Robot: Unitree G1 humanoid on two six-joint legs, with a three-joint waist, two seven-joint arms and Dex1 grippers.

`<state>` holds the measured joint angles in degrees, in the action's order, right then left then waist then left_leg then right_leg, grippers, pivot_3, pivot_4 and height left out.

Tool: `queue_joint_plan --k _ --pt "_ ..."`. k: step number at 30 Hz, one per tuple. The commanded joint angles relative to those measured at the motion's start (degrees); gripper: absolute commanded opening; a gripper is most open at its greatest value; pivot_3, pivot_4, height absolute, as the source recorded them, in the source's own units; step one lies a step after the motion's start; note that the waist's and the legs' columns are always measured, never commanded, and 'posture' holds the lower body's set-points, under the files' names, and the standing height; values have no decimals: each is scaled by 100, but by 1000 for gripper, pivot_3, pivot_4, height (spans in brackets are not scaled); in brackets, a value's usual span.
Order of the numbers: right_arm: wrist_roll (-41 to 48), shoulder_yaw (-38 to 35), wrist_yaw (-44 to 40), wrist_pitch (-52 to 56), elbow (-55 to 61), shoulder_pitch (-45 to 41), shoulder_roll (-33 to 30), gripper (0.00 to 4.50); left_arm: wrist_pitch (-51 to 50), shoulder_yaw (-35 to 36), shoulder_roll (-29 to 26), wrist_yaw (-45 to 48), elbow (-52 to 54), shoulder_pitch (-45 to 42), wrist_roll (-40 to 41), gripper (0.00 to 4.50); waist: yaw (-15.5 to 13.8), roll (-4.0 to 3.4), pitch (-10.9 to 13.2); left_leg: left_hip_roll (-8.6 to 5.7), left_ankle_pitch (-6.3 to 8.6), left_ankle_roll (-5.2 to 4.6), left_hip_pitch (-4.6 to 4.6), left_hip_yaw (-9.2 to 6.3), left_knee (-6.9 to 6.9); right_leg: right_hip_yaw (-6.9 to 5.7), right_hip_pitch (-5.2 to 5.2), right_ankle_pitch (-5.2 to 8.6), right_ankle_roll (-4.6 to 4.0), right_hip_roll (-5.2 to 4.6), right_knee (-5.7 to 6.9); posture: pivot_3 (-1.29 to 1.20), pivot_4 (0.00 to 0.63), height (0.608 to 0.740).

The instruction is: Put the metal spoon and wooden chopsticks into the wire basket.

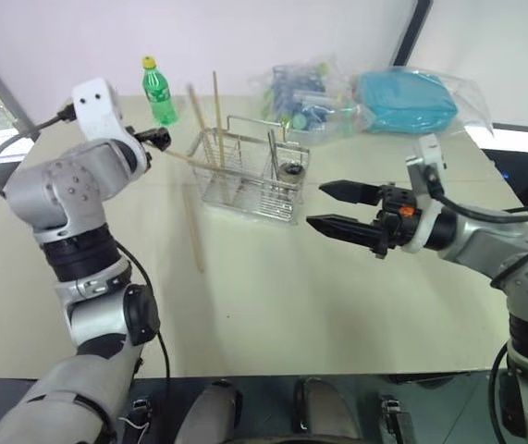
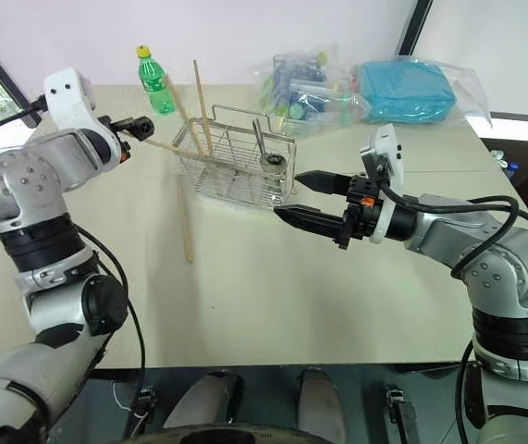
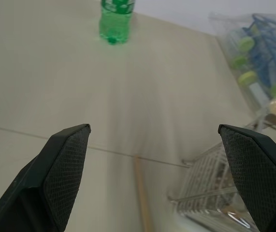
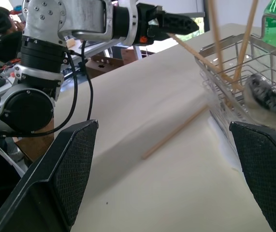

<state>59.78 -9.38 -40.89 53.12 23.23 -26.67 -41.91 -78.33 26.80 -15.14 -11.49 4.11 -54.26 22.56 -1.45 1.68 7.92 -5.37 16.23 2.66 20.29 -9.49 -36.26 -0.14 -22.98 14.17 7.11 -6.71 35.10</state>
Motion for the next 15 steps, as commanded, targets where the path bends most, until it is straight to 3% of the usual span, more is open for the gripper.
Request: queue_joint_plan --k 1,15 --pt "76 -155 -18 -10 35 -47 -41 4500 -134 -100 95 113 -246 82 -72 4467 -80 0 0 0 0 -1 -2 0 0 0 3 0 0 0 0 0 150 713" --pt "109 -310 83 -1 141 7 -92 4500 1347 -429 -398 748 -1237 -659 -253 4467 -69 -1 1 2 -2 3 9 4 2 0 -13 0 0 -1 -1 0 150 713"
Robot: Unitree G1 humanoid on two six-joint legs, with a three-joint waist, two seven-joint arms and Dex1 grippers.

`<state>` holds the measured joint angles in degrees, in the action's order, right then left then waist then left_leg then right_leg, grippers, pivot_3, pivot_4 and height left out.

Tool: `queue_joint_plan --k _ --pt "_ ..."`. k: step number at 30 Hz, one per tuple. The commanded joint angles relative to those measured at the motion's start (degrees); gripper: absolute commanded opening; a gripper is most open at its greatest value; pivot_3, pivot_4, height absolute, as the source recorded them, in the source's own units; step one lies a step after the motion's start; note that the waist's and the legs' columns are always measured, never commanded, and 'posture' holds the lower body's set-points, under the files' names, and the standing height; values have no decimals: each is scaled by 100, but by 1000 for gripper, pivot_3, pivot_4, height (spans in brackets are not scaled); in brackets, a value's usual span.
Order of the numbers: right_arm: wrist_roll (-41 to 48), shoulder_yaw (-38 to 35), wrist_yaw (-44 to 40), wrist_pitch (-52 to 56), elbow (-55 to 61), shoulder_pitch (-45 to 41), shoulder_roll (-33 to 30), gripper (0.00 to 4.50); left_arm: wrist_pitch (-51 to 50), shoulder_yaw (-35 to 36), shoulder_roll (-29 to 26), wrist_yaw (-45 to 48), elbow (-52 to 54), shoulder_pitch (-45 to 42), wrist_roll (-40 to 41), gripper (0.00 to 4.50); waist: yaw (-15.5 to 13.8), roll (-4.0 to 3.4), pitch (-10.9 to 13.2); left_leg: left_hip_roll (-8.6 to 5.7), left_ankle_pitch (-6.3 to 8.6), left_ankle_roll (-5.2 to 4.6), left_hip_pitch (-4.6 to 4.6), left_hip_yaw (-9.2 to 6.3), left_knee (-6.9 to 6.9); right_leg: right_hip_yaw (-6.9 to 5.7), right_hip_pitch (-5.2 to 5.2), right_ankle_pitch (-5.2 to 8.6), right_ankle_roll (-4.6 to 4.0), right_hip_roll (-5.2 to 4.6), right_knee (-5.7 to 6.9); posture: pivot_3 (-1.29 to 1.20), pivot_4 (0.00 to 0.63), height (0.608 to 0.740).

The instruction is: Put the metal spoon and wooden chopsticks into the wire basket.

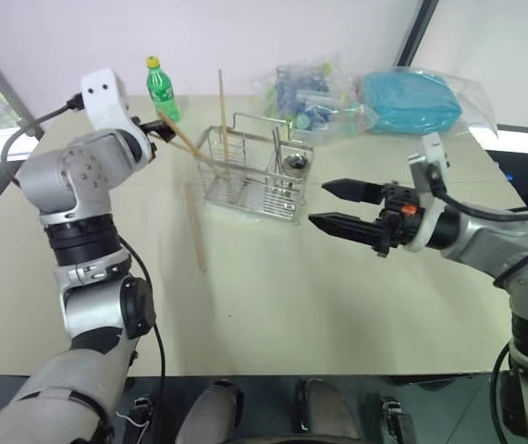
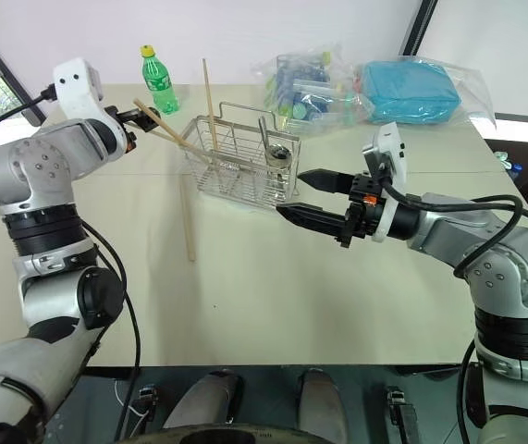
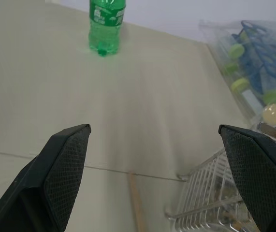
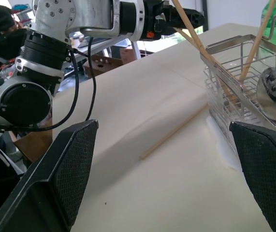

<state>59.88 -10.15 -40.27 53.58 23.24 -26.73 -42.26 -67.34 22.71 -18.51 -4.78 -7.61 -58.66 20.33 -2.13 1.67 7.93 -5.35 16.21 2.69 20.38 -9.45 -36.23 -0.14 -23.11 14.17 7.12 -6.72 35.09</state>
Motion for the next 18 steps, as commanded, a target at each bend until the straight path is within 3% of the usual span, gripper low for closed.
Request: queue_joint_plan --k 1,12,18 --pt "86 -232 33 -59 146 29 -46 4500 323 -18 -58 104 -78 -290 -9 4467 0 1 1 0 0 0 2 0 0 0 -1 0 0 0 0 0 150 713" --pt "-32 -146 58 -193 117 66 74 4500 433 43 -65 386 319 -959 383 4467 9 7 10 0 0 0 9 2 2 0 -9 0 1 -1 -3 0 150 713" --pt "-70 -112 -12 -205 61 59 77 4500 -263 260 -413 -505 628 -935 -159 4467 77 6 13 2 0 0 8 2 5 0 -12 0 1 3 -2 0 150 713"
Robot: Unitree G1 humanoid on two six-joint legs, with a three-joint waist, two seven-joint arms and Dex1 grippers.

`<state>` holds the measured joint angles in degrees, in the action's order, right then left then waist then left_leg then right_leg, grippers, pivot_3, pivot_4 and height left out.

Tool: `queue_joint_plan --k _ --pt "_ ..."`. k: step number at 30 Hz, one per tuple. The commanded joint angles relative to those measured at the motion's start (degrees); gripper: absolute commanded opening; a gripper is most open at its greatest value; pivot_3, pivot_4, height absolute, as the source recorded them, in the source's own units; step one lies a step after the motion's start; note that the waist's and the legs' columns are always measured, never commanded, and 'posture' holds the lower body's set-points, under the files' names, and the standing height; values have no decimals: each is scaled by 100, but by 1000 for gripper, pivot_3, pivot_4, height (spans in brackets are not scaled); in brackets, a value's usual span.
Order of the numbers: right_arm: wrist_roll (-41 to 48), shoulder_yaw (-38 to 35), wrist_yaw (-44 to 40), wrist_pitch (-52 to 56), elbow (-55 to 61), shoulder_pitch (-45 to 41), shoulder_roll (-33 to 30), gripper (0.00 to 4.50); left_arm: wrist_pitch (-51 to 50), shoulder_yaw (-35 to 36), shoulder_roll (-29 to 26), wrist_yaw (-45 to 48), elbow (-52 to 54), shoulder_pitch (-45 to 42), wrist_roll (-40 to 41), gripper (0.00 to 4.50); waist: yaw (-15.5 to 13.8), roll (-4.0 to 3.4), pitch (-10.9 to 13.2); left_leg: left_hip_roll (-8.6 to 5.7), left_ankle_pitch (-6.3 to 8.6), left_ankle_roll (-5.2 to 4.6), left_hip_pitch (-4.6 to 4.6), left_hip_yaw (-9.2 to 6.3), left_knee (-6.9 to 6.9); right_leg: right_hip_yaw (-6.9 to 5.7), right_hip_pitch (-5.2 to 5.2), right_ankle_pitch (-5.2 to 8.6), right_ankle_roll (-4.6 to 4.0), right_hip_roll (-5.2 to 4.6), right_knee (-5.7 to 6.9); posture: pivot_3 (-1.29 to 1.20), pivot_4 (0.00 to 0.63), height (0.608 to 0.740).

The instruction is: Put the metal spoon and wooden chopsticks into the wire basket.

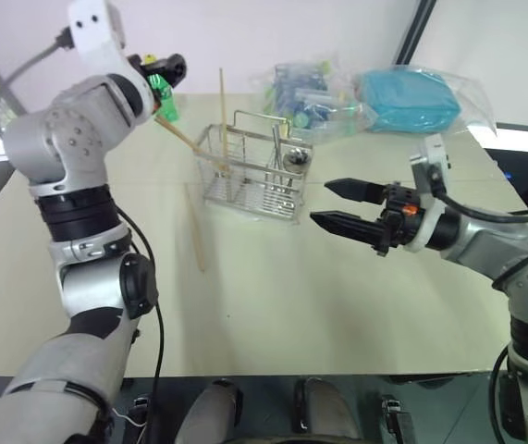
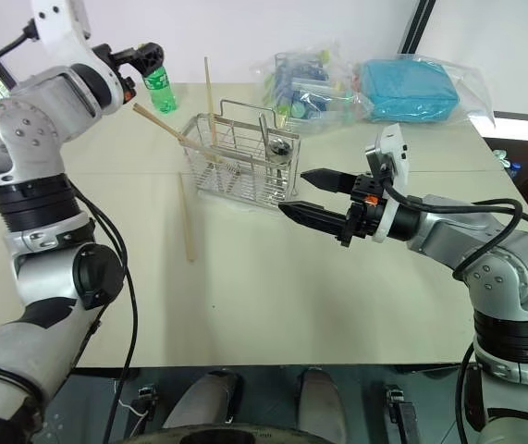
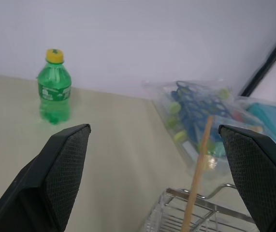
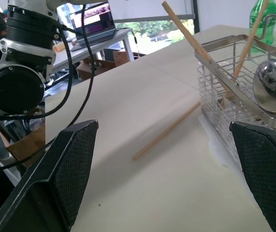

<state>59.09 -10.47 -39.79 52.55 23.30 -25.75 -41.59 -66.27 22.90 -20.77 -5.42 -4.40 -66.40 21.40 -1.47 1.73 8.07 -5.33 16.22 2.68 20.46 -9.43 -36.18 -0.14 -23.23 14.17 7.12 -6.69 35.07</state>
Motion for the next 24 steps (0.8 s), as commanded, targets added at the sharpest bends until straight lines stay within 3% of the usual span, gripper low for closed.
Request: queue_joint_plan --k 1,6,12,18,24 --pt "2 -70 -71 -103 44 -36 16 4500 -624 427 -209 -645 313 -167 -351 4467 34 0 0 0 0 0 0 -1 1 0 0 0 0 0 0 0 150 713" --pt "-1 -39 -109 -75 34 21 51 4500 -1304 551 -320 -938 658 162 -694 4467 72 1 1 0 0 0 0 -3 0 -1 1 0 0 1 2 0 150 713" --pt "-151 72 -322 -83 124 157 -130 4500 -2518 424 22 -683 878 721 -761 4467 68 2 0 -3 0 0 -1 -4 -2 -1 4 0 0 0 2 0 150 713" --pt "-101 -79 -274 -14 169 288 -206 4500 -2623 105 350 -632 775 1388 -905 4467 78 3 1 0 0 1 -2 -2 1 0 1 0 0 0 2 0 150 713" --pt "44 -179 -52 39 431 523 -161 4500 -2404 -154 788 -412 12 1334 -997 4467 56 5 2 -3 0 0 2 -1 -2 0 4 0 0 -5 -1 0 150 713"
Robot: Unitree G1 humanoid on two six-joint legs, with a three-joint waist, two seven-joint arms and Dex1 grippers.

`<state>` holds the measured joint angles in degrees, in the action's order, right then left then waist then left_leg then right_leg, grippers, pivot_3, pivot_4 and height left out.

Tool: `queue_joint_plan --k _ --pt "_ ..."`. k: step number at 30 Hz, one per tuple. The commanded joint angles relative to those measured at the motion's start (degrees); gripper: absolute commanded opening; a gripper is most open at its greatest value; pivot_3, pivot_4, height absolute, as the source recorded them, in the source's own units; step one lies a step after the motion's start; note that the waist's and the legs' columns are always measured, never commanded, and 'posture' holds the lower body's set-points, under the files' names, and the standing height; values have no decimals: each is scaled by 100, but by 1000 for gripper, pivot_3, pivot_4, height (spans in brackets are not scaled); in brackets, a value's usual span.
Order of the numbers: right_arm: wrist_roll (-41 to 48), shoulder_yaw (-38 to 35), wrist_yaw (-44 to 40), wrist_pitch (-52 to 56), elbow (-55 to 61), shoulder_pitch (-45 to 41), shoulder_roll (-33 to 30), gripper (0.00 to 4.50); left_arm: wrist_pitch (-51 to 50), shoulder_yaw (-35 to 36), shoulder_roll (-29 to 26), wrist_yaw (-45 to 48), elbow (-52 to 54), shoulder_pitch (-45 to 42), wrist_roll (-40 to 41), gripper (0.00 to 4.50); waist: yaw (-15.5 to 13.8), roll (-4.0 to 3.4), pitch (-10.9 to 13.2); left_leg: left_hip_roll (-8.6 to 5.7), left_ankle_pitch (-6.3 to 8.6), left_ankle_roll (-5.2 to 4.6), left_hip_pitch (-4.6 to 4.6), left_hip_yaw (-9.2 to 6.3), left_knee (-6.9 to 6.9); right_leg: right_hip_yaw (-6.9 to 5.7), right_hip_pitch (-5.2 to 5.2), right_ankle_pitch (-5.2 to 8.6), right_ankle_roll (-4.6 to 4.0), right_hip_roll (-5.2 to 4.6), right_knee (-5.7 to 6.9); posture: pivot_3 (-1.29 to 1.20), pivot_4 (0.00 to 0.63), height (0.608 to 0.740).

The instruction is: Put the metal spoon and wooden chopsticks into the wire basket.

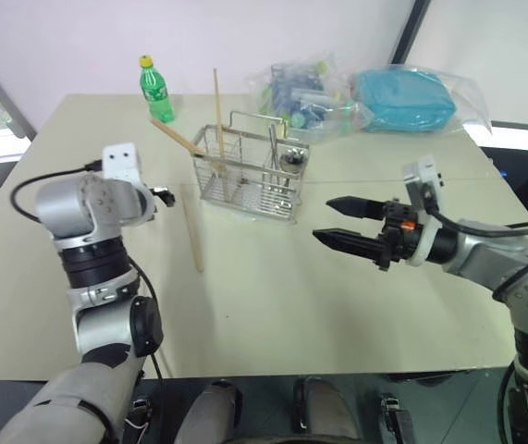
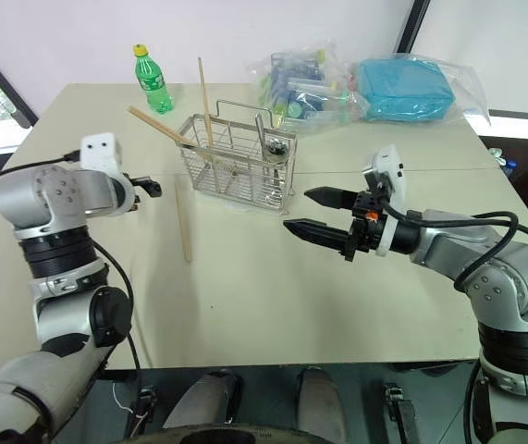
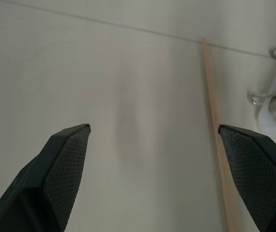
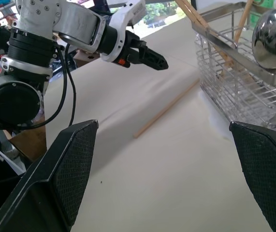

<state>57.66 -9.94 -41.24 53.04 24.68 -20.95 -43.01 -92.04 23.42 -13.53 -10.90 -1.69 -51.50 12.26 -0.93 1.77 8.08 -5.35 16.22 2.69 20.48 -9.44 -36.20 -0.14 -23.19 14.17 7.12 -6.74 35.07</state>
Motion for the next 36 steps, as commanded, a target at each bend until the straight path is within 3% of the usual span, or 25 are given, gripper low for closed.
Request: queue_joint_plan --k 1,14,17,24,25,29,36 --pt "208 -250 125 -2 330 71 -18 4500 250 -240 108 159 -429 -177 -114 4467 0 1 0 0 0 0 0 0 0 0 0 0 0 0 0 0 150 713" --pt "462 -388 453 -3 532 289 -15 4500 1936 -373 54 514 -3150 -786 -241 4467 -10 -1 -1 1 0 -1 -6 2 1 -1 4 0 0 -1 1 0 150 713" --pt "487 -381 491 -17 548 307 -18 4500 2234 -222 56 465 -3586 -959 -179 3598 -12 -1 -2 0 1 -3 -9 2 -1 -1 8 0 1 -3 1 0 150 713" --pt "503 -369 512 -36 488 263 -29 4500 2413 -103 73 351 -3862 -1134 -152 246 -84 -1 -2 -2 1 -3 -7 1 -3 -2 7 -1 2 -4 1 0 150 713" --pt "497 -366 502 -38 472 253 -32 4500 2435 -72 70 313 -3867 -1135 -152 36 -96 -1 -2 -2 1 -3 -7 1 -3 -2 7 -1 2 -4 1 0 150 713" --pt "470 -348 456 -39 369 167 -48 4500 2651 -60 -69 204 -3688 -1071 -203 36 -122 -1 -1 -2 1 -2 -7 2 -2 -1 5 -1 2 -4 1 0 150 713" --pt "474 -324 364 33 248 -19 -144 4500 4852 163 -815 179 -3309 -1073 -255 36 -74 2 1 5 -1 2 0 7 4 -1 -14 -1 1 -1 4 0 150 713"
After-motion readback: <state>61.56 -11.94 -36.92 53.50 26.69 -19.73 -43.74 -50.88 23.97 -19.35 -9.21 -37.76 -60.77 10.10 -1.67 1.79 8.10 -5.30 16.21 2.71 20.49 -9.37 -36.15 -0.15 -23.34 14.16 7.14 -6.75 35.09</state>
